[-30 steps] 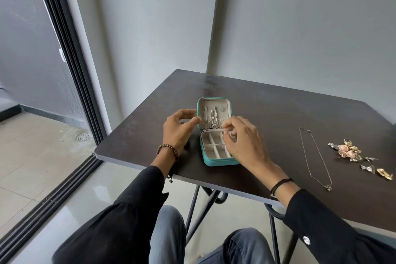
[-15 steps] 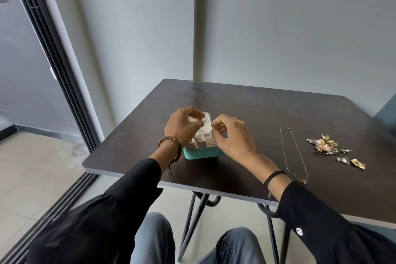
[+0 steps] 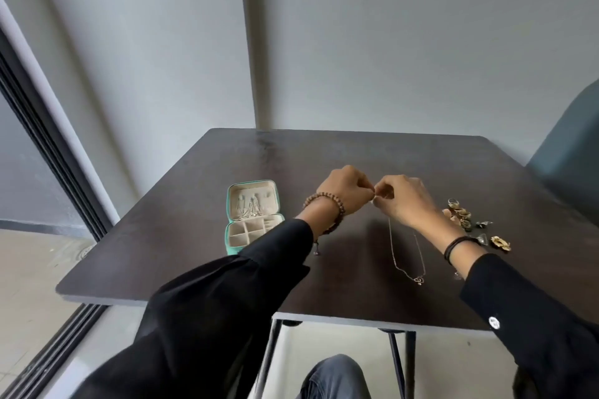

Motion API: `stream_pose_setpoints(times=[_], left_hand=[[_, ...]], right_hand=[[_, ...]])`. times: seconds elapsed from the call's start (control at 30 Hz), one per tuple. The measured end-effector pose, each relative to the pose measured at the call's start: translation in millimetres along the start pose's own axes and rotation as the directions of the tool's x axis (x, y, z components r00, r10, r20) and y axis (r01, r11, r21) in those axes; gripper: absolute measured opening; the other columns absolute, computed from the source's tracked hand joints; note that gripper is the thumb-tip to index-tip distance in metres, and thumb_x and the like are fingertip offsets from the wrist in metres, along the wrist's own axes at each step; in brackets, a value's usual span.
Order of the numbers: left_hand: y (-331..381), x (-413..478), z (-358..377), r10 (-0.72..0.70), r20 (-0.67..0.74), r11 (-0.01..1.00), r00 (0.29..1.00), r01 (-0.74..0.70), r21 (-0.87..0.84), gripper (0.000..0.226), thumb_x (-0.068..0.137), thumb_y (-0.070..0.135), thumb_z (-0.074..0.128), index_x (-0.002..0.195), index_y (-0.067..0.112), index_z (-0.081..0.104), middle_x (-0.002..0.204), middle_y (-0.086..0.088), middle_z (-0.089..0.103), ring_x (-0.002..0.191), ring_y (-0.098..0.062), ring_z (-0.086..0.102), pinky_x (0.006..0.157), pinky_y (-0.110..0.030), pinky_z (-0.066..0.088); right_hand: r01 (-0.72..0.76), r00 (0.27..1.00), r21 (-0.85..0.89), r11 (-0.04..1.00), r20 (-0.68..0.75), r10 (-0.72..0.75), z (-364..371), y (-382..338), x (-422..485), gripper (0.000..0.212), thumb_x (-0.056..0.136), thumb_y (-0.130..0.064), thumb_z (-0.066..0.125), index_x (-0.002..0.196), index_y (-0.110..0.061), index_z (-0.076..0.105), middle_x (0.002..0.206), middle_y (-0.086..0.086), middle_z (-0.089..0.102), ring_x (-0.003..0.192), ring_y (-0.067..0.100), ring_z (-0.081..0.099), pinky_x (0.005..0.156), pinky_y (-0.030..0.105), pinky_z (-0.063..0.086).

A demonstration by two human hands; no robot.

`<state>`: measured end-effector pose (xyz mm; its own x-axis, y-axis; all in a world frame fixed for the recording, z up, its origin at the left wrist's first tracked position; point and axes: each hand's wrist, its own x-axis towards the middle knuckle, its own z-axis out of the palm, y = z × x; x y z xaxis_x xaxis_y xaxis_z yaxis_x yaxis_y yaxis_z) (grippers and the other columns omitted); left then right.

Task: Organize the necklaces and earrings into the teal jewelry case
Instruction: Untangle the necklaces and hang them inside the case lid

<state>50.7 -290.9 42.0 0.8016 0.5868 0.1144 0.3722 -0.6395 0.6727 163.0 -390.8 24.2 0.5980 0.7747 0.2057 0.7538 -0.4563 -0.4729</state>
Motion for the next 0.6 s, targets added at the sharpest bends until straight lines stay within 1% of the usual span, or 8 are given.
stream_pose_setpoints(times=[0.03, 0.1, 0.17, 0.27, 0.33, 0.43, 0.5, 0.6], left_hand=[[2.4, 6.9, 10.7, -0.015, 0.012, 1.000, 1.000, 0.015, 0.009, 0.019, 0.089, 0.017, 0.064, 0.102, 0.013, 0.076, 0.097, -0.005, 0.073, 0.089, -0.020, 0.067, 0.078, -0.031, 0.055], [7.0, 20.7, 32.4, -0.051, 0.026, 0.998, 0.998, 0.050, 0.035, 0.020, 0.088, 0.014, 0.062, 0.104, 0.009, 0.075, 0.105, -0.011, 0.072, 0.096, -0.027, 0.067, 0.083, -0.035, 0.056], [12.4, 30.9, 49.0, -0.064, 0.025, 0.996, 0.998, 0.062, 0.066, 0.022, 0.090, 0.011, 0.060, 0.106, 0.003, 0.071, 0.110, -0.015, 0.069, 0.102, -0.031, 0.065, 0.087, -0.039, 0.056], [16.2, 46.1, 63.9, -0.070, 0.024, 0.991, 0.997, 0.066, 0.120, 0.031, 0.094, 0.014, 0.058, 0.122, 0.000, 0.061, 0.131, -0.018, 0.056, 0.124, -0.033, 0.051, 0.099, -0.045, 0.050], [14.5, 55.6, 71.0, -0.098, 0.023, 0.986, 0.995, 0.094, 0.134, 0.038, 0.096, 0.019, 0.058, 0.130, 0.002, 0.055, 0.139, -0.017, 0.049, 0.133, -0.032, 0.041, 0.104, -0.045, 0.045], [7.1, 66.2, 79.1, -0.142, -0.025, 0.984, 0.990, 0.144, 0.105, 0.037, 0.095, 0.026, 0.062, 0.125, 0.005, 0.060, 0.134, -0.014, 0.055, 0.131, -0.032, 0.043, 0.102, -0.044, 0.046], [2.6, 69.4, 83.1, -0.132, -0.064, 0.986, 0.989, 0.137, 0.090, 0.034, 0.091, 0.029, 0.068, 0.117, 0.007, 0.066, 0.126, -0.011, 0.060, 0.125, -0.030, 0.048, 0.098, -0.044, 0.049], [-0.9, 68.5, 82.9, -0.125, -0.093, 0.989, 0.988, 0.131, 0.069, 0.026, 0.086, 0.032, 0.074, 0.104, 0.013, 0.074, 0.116, -0.009, 0.067, 0.113, -0.028, 0.059, 0.088, -0.043, 0.055]], right_hand=[[-0.011, 1.000, -0.010, 1.000, -0.007, 0.011, -1.0, 8.0, 3.9, 0.009, 0.086, -0.018, 0.069, 0.093, -0.018, 0.075, 0.099, 0.006, 0.074, 0.101, 0.027, 0.067, 0.083, 0.035, 0.053], [-0.027, 0.999, -0.042, 0.999, -0.030, 0.026, -1.3, 24.0, 11.8, 0.011, 0.085, -0.016, 0.069, 0.095, -0.017, 0.074, 0.101, 0.007, 0.072, 0.102, 0.029, 0.066, 0.084, 0.037, 0.053], [-0.024, 1.000, -0.109, 0.994, -0.017, 0.022, 1.2, 38.0, 19.0, 0.018, 0.087, -0.018, 0.070, 0.104, -0.012, 0.072, 0.107, 0.011, 0.067, 0.105, 0.031, 0.063, 0.088, 0.038, 0.051], [-0.024, 0.999, -0.192, 0.981, 0.033, 0.031, 5.3, 49.5, 26.9, 0.024, 0.092, -0.022, 0.065, 0.110, -0.007, 0.066, 0.112, 0.014, 0.061, 0.111, 0.035, 0.059, 0.089, 0.038, 0.047], [-0.023, 0.999, -0.193, 0.981, 0.029, 0.029, 6.1, 53.4, 31.6, 0.023, 0.094, -0.019, 0.062, 0.112, -0.005, 0.066, 0.115, 0.014, 0.061, 0.114, 0.034, 0.058, 0.088, 0.036, 0.046], [-0.036, 0.999, -0.178, 0.983, 0.021, 0.040, 5.5, 54.6, 38.1, 0.024, 0.094, -0.018, 0.066, 0.114, -0.006, 0.071, 0.120, 0.013, 0.065, 0.117, 0.032, 0.059, 0.089, 0.034, 0.046], [-0.057, 0.998, -0.162, 0.985, 0.022, 0.061, 4.1, 55.4, 41.2, 0.022, 0.093, -0.020, 0.070, 0.111, -0.009, 0.076, 0.117, 0.012, 0.070, 0.115, 0.032, 0.061, 0.085, 0.031, 0.047], [-0.096, 0.995, -0.097, 0.991, 0.028, 0.099, 2.8, 57.3, 44.9, 0.018, 0.089, -0.016, 0.075, 0.106, -0.010, 0.079, 0.109, 0.013, 0.074, 0.114, 0.034, 0.061, 0.081, 0.027, 0.044]])
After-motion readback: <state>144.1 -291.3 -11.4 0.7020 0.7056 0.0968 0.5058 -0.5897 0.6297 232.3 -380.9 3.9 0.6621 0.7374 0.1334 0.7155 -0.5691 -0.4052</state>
